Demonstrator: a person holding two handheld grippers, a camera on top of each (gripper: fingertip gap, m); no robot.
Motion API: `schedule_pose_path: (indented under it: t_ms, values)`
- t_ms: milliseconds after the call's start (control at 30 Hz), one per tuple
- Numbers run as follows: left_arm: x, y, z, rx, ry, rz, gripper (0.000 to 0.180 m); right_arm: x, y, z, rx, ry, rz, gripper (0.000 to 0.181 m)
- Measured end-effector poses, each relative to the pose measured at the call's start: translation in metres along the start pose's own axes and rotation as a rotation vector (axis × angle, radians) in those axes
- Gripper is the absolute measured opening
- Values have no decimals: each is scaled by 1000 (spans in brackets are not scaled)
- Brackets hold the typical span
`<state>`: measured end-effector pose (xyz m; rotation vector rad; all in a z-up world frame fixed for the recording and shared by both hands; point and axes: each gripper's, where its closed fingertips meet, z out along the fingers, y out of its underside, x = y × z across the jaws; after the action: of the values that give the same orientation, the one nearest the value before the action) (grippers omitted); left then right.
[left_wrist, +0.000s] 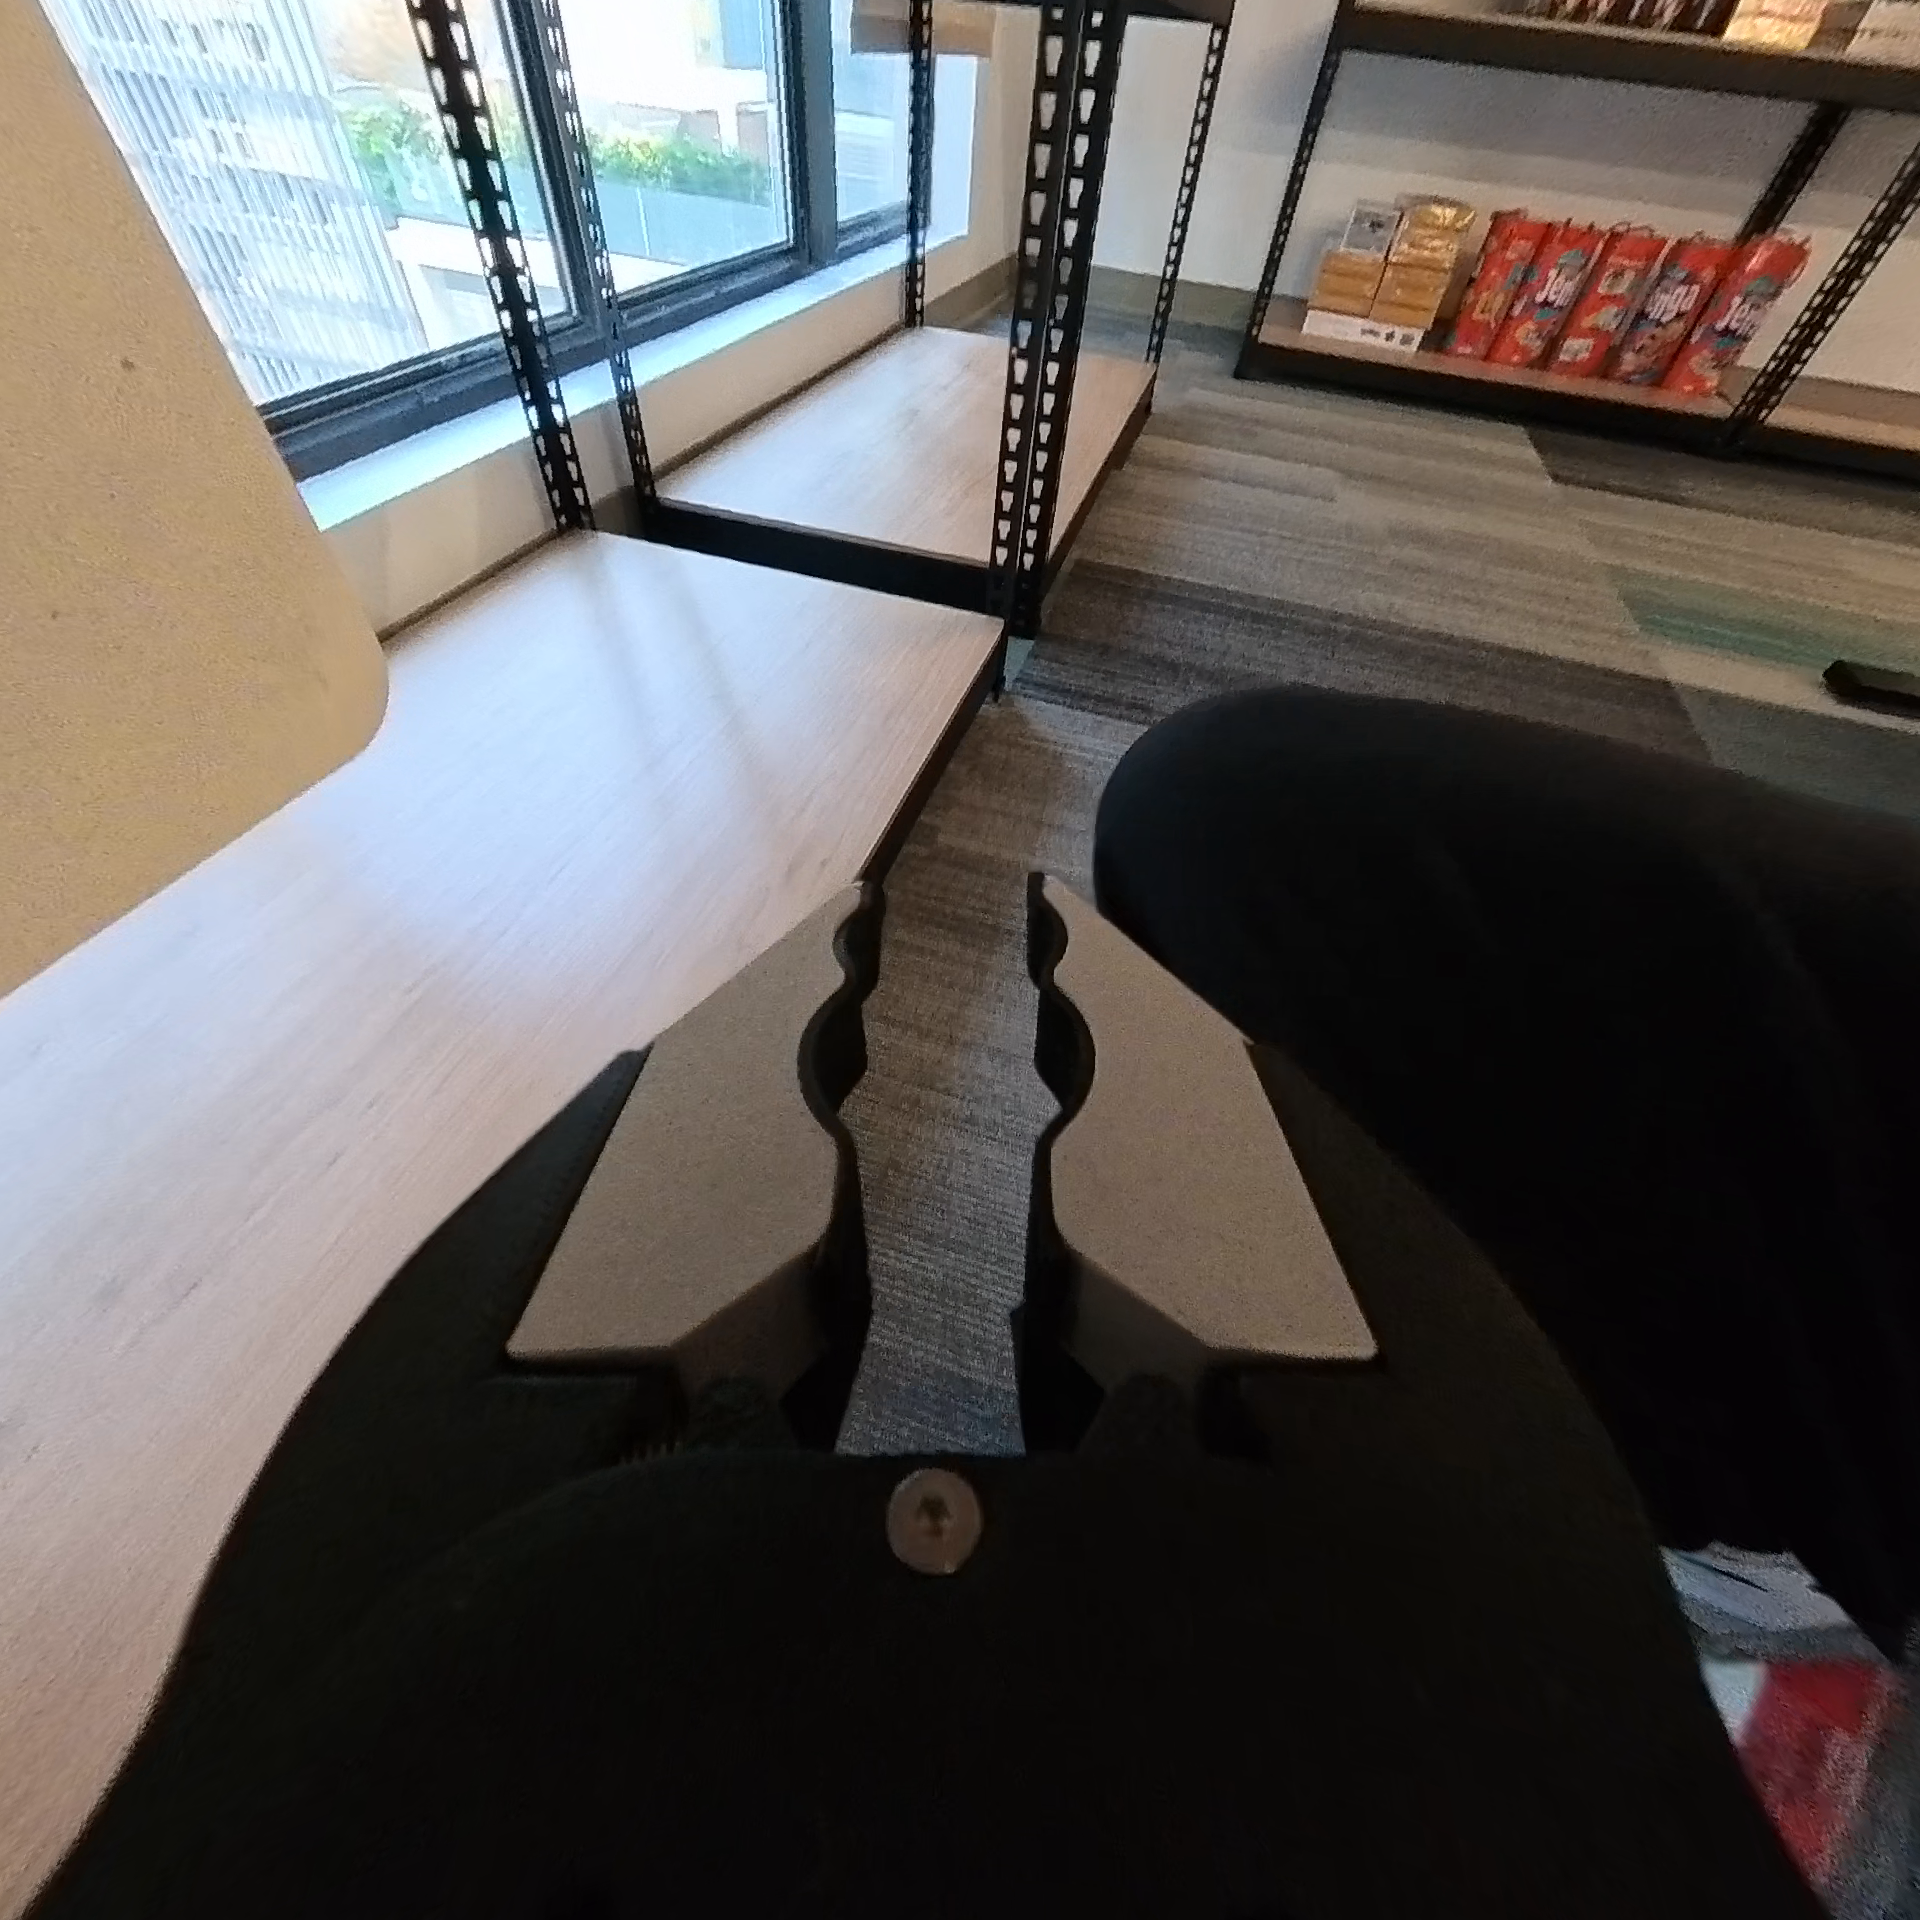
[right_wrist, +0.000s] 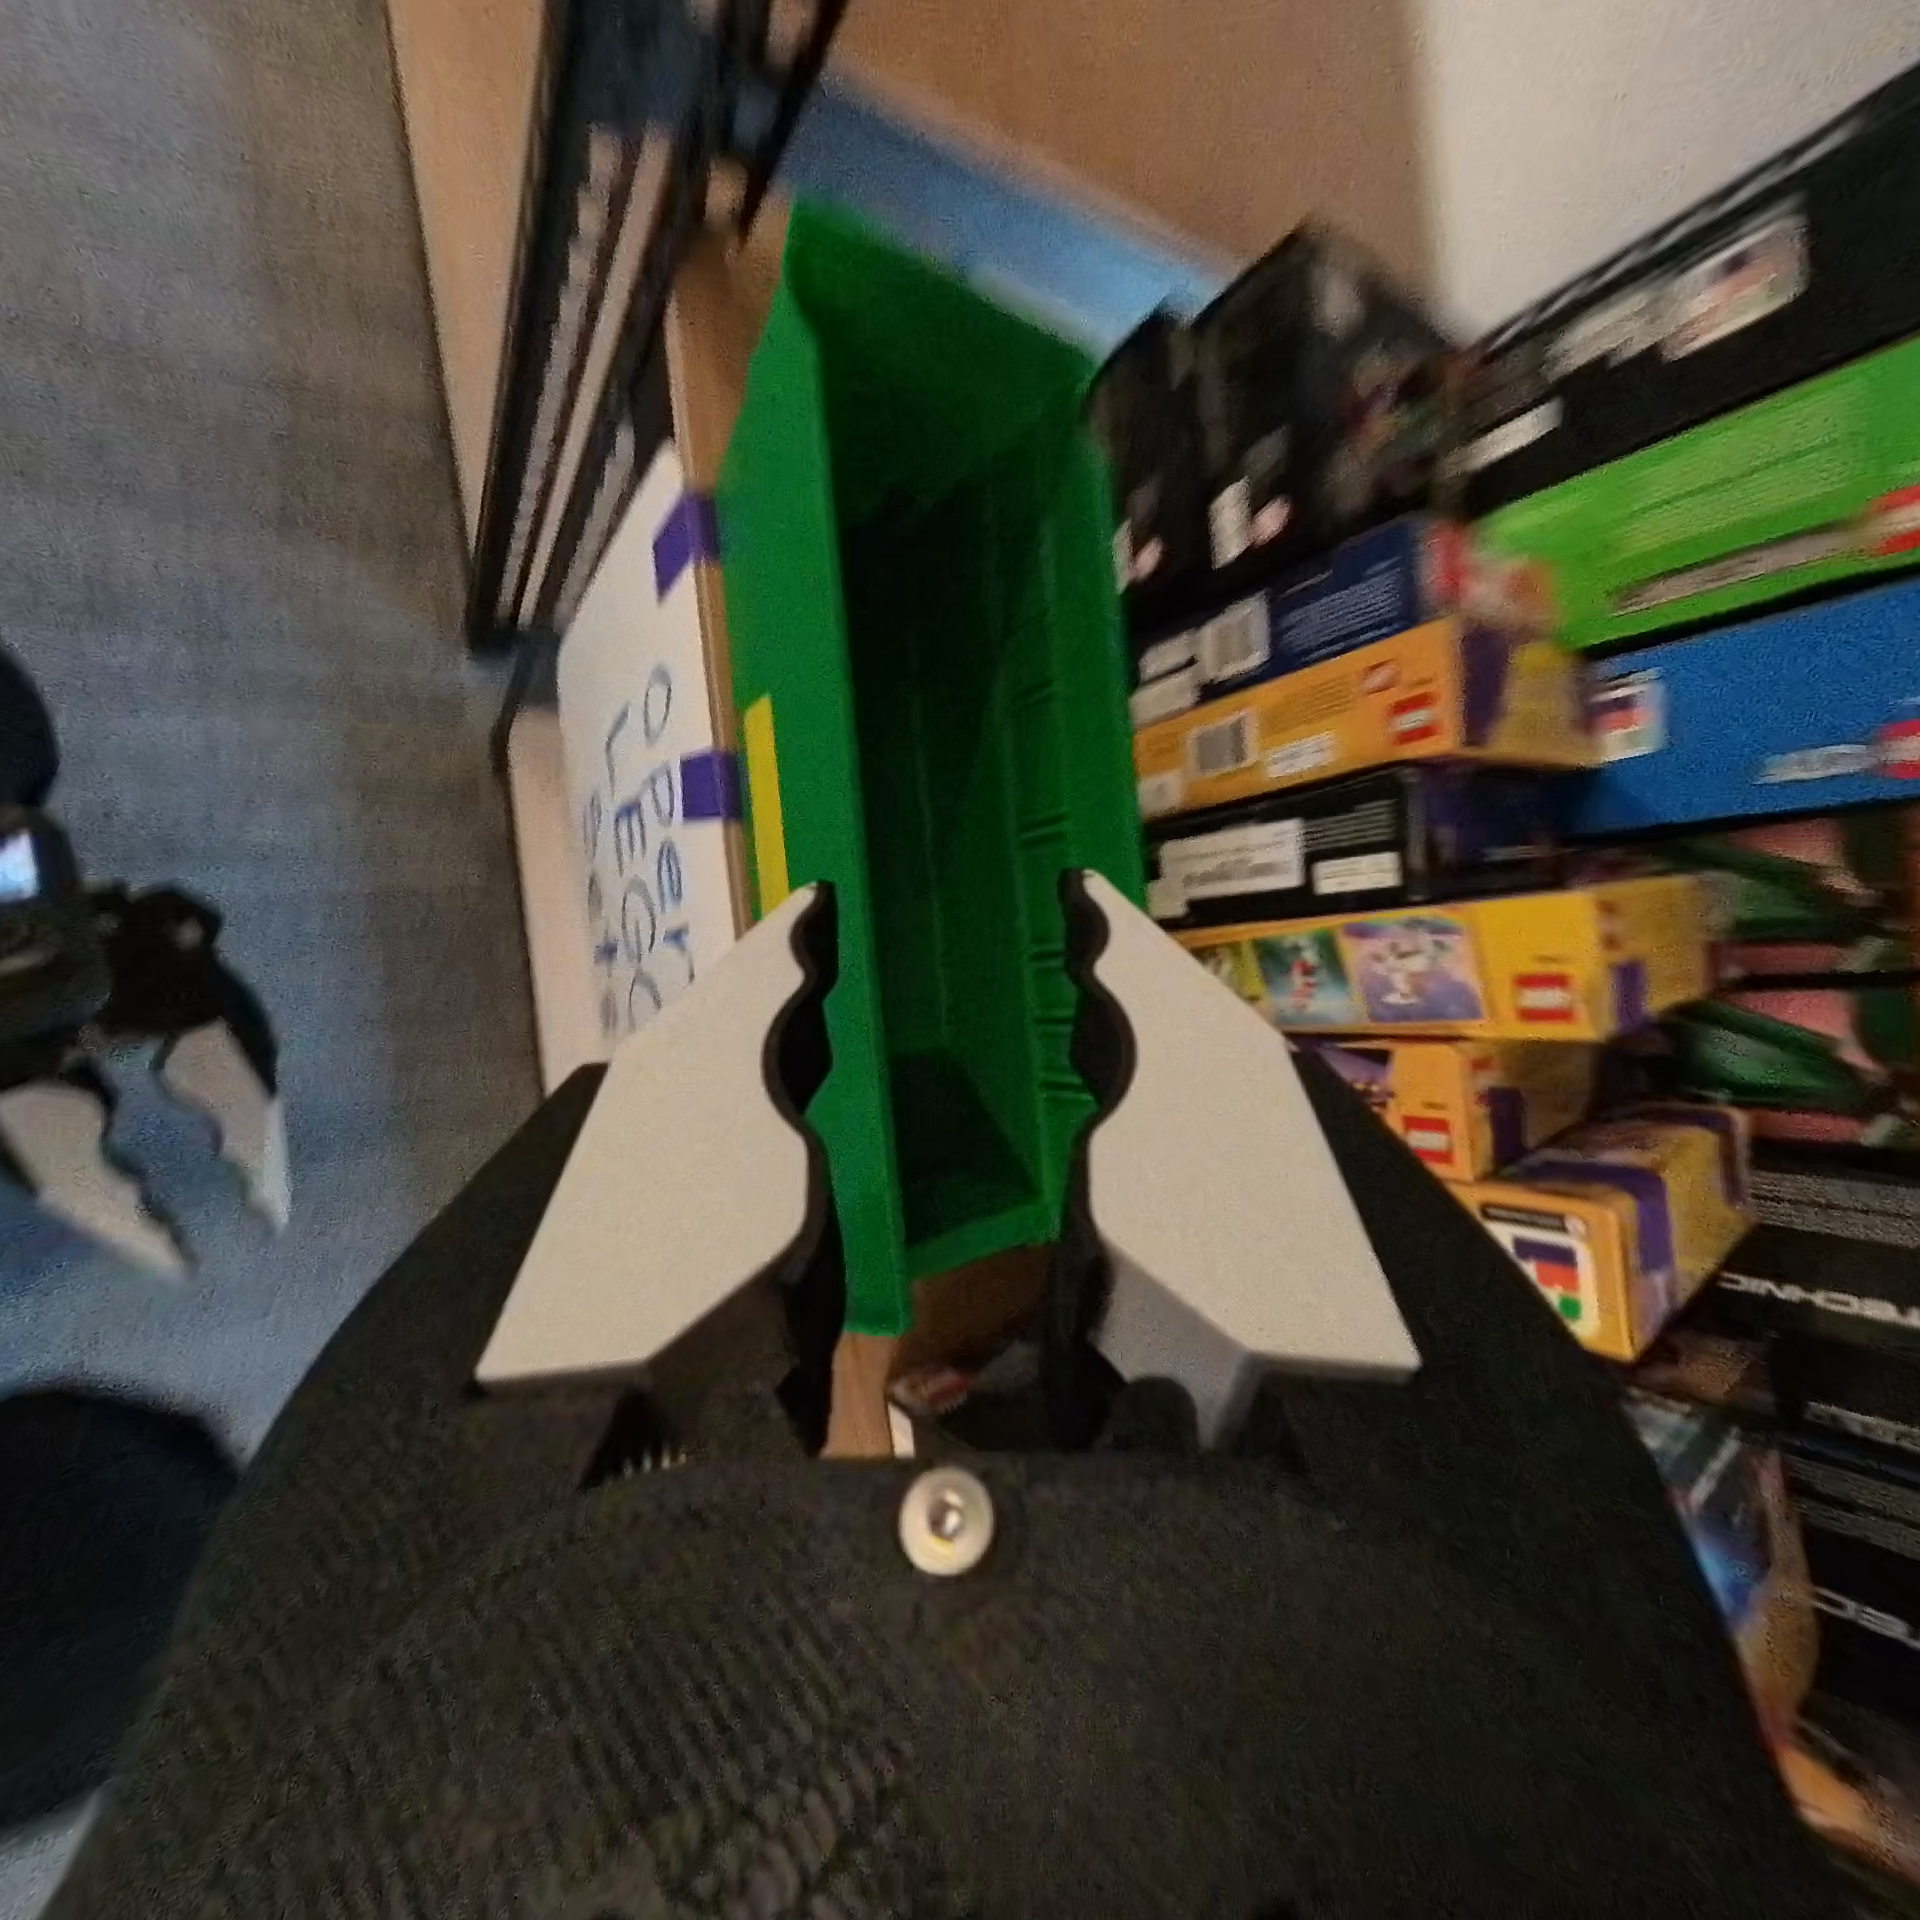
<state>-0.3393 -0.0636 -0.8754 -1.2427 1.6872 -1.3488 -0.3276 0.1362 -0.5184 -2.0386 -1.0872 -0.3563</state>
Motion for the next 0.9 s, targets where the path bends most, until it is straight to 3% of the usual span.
schedule_pose_path:
  t_ms: [100, 167, 233, 333, 433, 500, 700, 833, 900]
  values:
    - [8, 16, -14, -53, -28, 0, 26, 12, 20, -55, 377, 229, 68, 43]
    - [11, 38, -26, -140, -81, 50, 24, 27, 50, -86, 498, 387, 40, 41]
    - [17, 45, -34, -166, -129, 25, 19, 61, 95, -108, 436, 550, 48, 42]
    - [39, 40, -26, -179, -97, -63, 20, 88, 161, -131, 360, 571, 160, 46]
    - [67, 53, -24, -238, -44, -175, 24, 77, 229, -144, 249, 578, 151, 70]
    - [80, 45, -24, -213, -36, -233, 23, 63, 275, -141, 179, 548, 205, 76]
    - [110, 23, -13, -130, -13, -415, 23, 55, 285, -110, 112, 423, 203, 71]
    - [86, 8, -37, -50, -196, -472, 22, 48, 291, -69, -33, 316, 189, 62]
    - [70, -3, -68, -41, -317, -491, 22, 47, 290, -65, -34, 343, 238, 66]
